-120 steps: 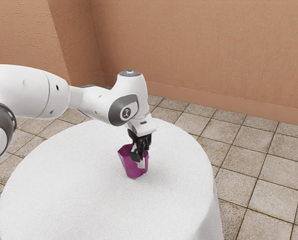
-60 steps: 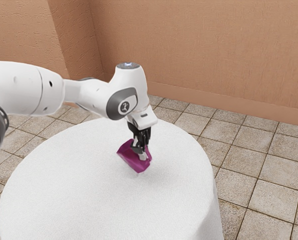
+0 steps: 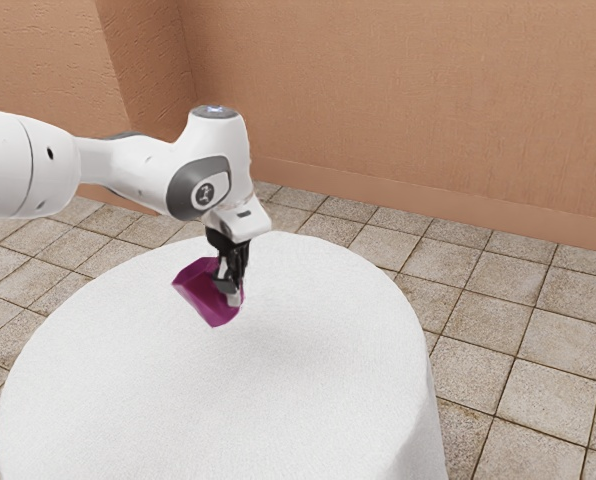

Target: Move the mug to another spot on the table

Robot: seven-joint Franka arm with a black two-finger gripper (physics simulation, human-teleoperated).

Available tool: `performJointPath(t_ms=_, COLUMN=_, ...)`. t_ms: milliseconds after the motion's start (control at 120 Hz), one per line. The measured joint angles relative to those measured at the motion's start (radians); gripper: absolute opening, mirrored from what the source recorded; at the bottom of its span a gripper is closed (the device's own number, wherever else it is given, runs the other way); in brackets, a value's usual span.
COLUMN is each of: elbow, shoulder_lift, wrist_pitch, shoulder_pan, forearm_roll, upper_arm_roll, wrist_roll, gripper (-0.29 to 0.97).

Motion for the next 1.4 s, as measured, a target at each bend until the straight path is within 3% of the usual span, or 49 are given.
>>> performJointPath(t_ms=725, elbow=-0.047, shoulder_lift=0.128, wrist_pitch=-0.016, shoulder_pan=-0.001, forearm_roll=0.008, upper_arm_roll=0.079, wrist_roll=-0.085, gripper=-0.02)
performJointPath(t_ms=892, elbow=-0.046, shoulder_lift=0.129, wrist_pitch=-0.019, shoulder_pan=-0.001, forearm_roll=0.002, upper_arm_roll=0.079, wrist_roll=-0.094, gripper=0.31)
performJointPath(t_ms=1008, elbow=-0.046, shoulder_lift=0.134, wrist_pitch=-0.019, shoulder_pan=-0.001, forearm_roll=0.0, upper_arm_roll=0.079, wrist_roll=-0.099, gripper=0.47)
performJointPath(t_ms=1175, elbow=-0.043, shoulder_lift=0.134, wrist_pitch=-0.018, shoulder_pan=-0.001, forearm_roll=-0.001, upper_arm_roll=0.078, wrist_roll=-0.105, gripper=0.58)
performJointPath(t_ms=1400, elbow=-0.024, shoulder_lift=0.134, wrist_pitch=-0.007, shoulder_pan=-0.002, forearm_roll=-0.001, upper_arm_roll=0.068, wrist_roll=-0.111, gripper=0.65)
